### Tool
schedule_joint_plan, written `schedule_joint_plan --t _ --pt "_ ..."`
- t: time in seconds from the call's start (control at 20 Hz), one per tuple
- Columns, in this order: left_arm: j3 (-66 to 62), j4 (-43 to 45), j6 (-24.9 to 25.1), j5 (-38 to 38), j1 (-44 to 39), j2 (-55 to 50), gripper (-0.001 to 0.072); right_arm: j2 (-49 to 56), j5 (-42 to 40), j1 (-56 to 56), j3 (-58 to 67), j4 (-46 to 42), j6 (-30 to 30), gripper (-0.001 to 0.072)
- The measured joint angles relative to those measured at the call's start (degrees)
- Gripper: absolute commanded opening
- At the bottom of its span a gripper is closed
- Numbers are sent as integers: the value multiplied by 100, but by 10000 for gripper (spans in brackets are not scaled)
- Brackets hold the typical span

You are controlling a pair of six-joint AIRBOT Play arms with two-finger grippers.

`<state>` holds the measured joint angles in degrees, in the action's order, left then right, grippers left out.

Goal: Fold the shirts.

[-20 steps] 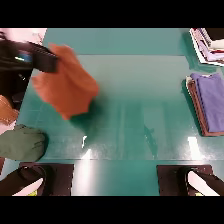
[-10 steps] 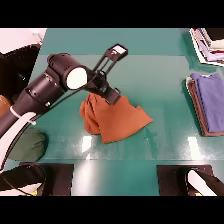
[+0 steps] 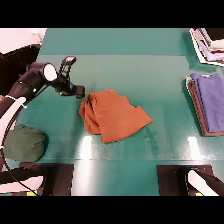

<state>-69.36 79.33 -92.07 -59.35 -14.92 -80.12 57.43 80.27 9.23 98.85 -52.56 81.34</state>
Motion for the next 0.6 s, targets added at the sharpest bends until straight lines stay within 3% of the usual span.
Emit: schedule_joint_plan --t 0.05,0.1,0.15,0.3,0.4,0.6 --pt "203 -162 61 133 68 -44 565 74 44 -68 0 4 0 21" --pt "361 -352 149 286 122 -96 451 146 74 -146 0 0 2 21" --pt "481 -566 258 389 168 -168 392 229 111 -243 0 0 2 21" --pt "664 -1178 562 621 240 -361 352 476 199 -507 -2 -4 2 21" --pt "713 -1436 678 743 258 -431 21 643 308 -619 -2 -37 4 21" --pt "640 -1530 772 835 275 -466 26 929 793 -708 -81 -686 155 21"
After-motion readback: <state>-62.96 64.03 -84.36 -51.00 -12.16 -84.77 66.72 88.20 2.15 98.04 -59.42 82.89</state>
